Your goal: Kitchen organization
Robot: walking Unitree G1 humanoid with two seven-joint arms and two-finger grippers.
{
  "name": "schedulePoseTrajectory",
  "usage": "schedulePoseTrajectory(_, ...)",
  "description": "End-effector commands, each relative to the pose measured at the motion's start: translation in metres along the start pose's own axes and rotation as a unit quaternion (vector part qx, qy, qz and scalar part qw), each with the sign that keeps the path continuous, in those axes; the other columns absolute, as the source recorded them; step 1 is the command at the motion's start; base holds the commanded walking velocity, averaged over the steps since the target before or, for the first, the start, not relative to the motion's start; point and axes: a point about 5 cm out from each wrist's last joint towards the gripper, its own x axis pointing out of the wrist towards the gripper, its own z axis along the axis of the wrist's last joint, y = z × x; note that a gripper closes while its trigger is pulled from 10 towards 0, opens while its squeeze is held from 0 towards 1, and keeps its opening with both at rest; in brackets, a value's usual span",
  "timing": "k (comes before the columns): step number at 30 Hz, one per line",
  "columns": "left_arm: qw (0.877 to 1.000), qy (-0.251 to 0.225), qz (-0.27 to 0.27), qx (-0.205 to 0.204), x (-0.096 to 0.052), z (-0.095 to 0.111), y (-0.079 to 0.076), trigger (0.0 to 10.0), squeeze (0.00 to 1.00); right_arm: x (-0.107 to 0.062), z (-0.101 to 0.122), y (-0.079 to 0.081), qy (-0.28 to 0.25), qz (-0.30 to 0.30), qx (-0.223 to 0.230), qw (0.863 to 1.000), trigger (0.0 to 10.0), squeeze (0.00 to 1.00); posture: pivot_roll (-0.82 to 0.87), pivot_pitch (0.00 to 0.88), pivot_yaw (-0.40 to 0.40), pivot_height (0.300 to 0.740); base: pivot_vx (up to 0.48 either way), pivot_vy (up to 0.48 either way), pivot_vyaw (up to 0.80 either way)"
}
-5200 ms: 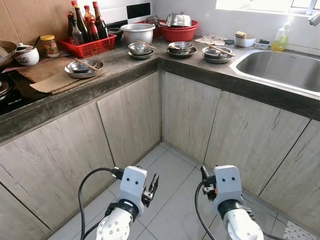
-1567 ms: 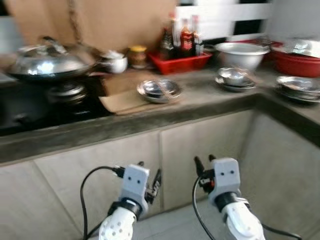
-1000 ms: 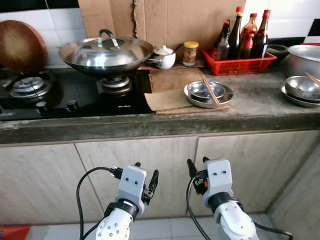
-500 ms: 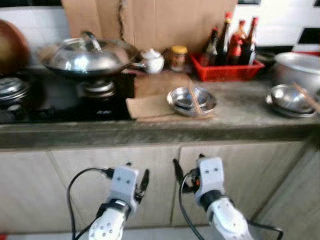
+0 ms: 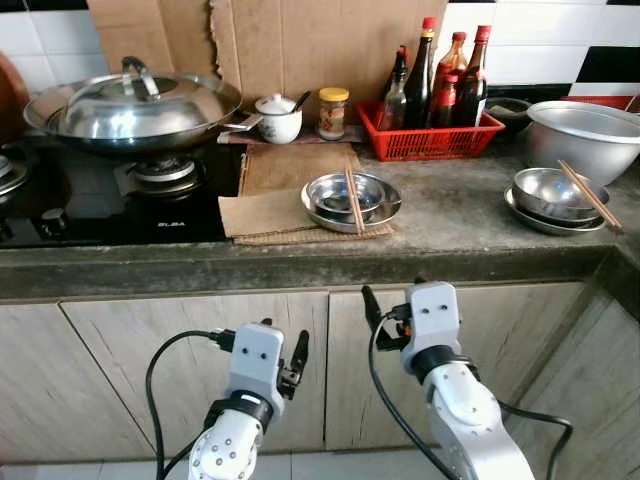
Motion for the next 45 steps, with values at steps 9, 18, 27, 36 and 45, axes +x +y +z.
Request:
schedulePoseTrajectory(9, 1.0, -0.027, 0.01, 0.01, 0.005, 0.014, 0.005, 10.0, 0.0, 0.039, 0.025, 0.0, -0.045, -0.002, 0.0, 0.999, 10.0, 0.0, 0.17, 0.038, -0.036, 0.74, 0.0, 0.0, 0.0)
schedulePoseTrajectory(18, 0.999, -0.032, -0.014, 0.019, 0.001, 0.015, -0.003, 10.0, 0.0, 0.061, 0.042, -0.006, -0.067, -0.005, 0.011, 0.998, 10.0, 0.0, 0.19, 0.044, -0.048, 0.74, 0.0, 0.0, 0.0)
schedulePoseTrajectory(27, 0.998, -0.055, -0.019, 0.024, -0.001, 0.022, -0.007, 10.0, 0.0, 0.075, 0.043, -0.005, -0.061, -0.009, 0.022, 0.998, 10.0, 0.0, 0.19, 0.063, -0.055, 0.74, 0.0, 0.0, 0.0)
schedulePoseTrajectory(36, 0.996, -0.077, -0.037, 0.009, -0.007, 0.027, -0.01, 10.0, 0.0, 0.09, 0.047, -0.001, -0.063, -0.017, 0.029, 0.997, 10.0, 0.0, 0.2, 0.077, -0.057, 0.74, 0.0, 0.0, 0.0)
schedulePoseTrajectory(45, 0.995, -0.092, -0.049, -0.002, -0.009, 0.03, -0.013, 10.0, 0.0, 0.103, 0.051, -0.007, -0.066, -0.038, 0.025, 0.997, 10.0, 0.0, 0.2, 0.083, -0.061, 0.74, 0.0, 0.0, 0.0)
